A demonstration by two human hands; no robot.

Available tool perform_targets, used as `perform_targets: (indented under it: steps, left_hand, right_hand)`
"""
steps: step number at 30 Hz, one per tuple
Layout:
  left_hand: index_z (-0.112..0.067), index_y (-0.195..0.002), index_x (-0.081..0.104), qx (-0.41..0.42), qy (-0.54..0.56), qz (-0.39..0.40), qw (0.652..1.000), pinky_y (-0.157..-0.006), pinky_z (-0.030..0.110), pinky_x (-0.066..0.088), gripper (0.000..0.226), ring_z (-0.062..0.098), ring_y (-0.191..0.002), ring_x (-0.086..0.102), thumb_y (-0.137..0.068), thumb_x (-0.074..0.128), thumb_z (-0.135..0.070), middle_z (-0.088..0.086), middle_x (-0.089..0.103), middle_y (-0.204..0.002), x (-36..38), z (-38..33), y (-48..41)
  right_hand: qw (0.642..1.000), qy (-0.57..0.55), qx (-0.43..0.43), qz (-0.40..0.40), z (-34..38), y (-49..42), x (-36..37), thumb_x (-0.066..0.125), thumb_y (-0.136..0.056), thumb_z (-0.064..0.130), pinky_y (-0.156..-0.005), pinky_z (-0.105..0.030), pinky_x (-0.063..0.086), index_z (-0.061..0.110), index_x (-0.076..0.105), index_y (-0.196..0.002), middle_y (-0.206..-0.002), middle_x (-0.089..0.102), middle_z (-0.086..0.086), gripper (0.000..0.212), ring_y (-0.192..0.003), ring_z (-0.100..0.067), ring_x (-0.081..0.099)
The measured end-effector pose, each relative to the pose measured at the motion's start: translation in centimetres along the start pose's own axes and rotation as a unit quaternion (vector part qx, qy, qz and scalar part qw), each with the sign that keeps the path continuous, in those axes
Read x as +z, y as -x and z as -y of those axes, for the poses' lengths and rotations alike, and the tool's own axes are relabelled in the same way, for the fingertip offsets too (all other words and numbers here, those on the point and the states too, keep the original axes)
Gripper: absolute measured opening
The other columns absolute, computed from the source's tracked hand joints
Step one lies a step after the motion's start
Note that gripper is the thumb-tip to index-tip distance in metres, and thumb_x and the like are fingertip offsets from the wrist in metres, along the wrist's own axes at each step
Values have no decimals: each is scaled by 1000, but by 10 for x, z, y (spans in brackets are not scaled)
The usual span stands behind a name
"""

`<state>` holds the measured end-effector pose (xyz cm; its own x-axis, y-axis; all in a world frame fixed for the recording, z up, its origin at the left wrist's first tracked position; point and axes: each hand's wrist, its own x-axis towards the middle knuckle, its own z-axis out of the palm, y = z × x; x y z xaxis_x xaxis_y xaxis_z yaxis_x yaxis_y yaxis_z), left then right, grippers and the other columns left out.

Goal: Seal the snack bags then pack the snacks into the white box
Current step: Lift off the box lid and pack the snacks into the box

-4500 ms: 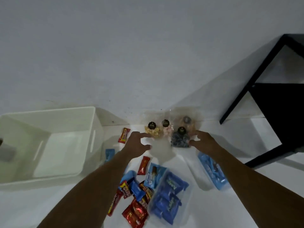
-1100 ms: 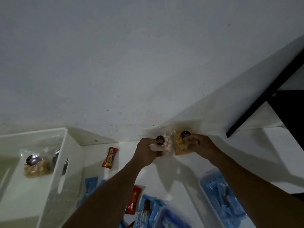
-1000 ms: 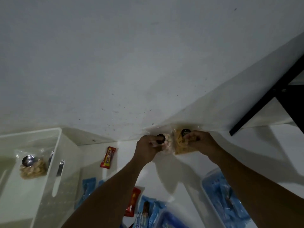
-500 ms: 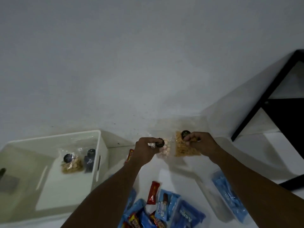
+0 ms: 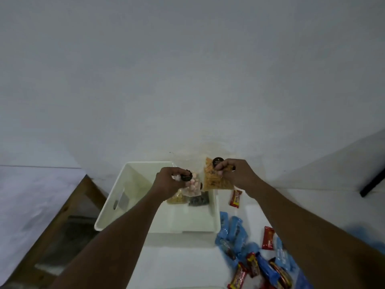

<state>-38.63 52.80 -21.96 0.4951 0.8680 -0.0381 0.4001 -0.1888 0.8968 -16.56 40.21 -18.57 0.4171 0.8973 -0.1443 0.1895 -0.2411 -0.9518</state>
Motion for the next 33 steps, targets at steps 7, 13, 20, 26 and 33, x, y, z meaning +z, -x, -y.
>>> perform_targets:
  steps: [7, 13, 20, 26, 33]
  left_hand:
    - [-30, -84, 79, -49, -52, 24, 997, -76, 27, 56, 33, 2, -79, 66, -63, 90, -7, -25, 73, -77, -48, 82, -8]
    - [-26, -84, 78, -86, -49, 71, 993, -82, 17, 52, 32, -7, -79, 64, -63, 90, -5, -26, 72, -76, -28, 140, -32]
    - [-18, -88, 80, -112, -40, 76, 990, -83, 18, 54, 32, 11, -93, 69, -64, 86, 3, -8, 76, -92, -6, 176, -51]
    - [-13, -105, 76, -120, -100, 113, 981, -64, 1, 41, 32, 9, -90, 62, -74, 82, -7, 0, 73, -107, -13, 145, -39]
    - [-17, -126, 63, -139, -196, 159, 958, -34, 7, 30, 38, 9, -65, 50, -89, 70, -24, 5, 62, -101, -29, 60, -9]
  right_hand:
    - [993, 104, 58, -7, -36, -32, 105, 67, -81, 2, -82, -30, 53, 22, 69, -77, -99, 68, 1, 21, -99, -18, 61]
    - [971, 195, 137, -13, -89, -55, 138, 64, -79, 6, -86, -33, 53, 25, 68, -73, -91, 66, 8, 21, -92, -17, 62]
    - [961, 217, 172, -4, -116, -75, 150, 58, -81, -5, -85, -34, 54, 20, 68, -72, -91, 63, 3, 28, -96, -20, 61]
    - [959, 218, 182, 25, -96, -64, 141, 64, -83, 3, -91, -36, 53, 20, 70, -92, -103, 59, 3, 20, -101, -20, 59]
    - [974, 165, 143, 56, -31, -19, 102, 68, -83, 15, -67, -30, 49, 13, 68, -98, -97, 66, -7, 15, -77, -17, 60]
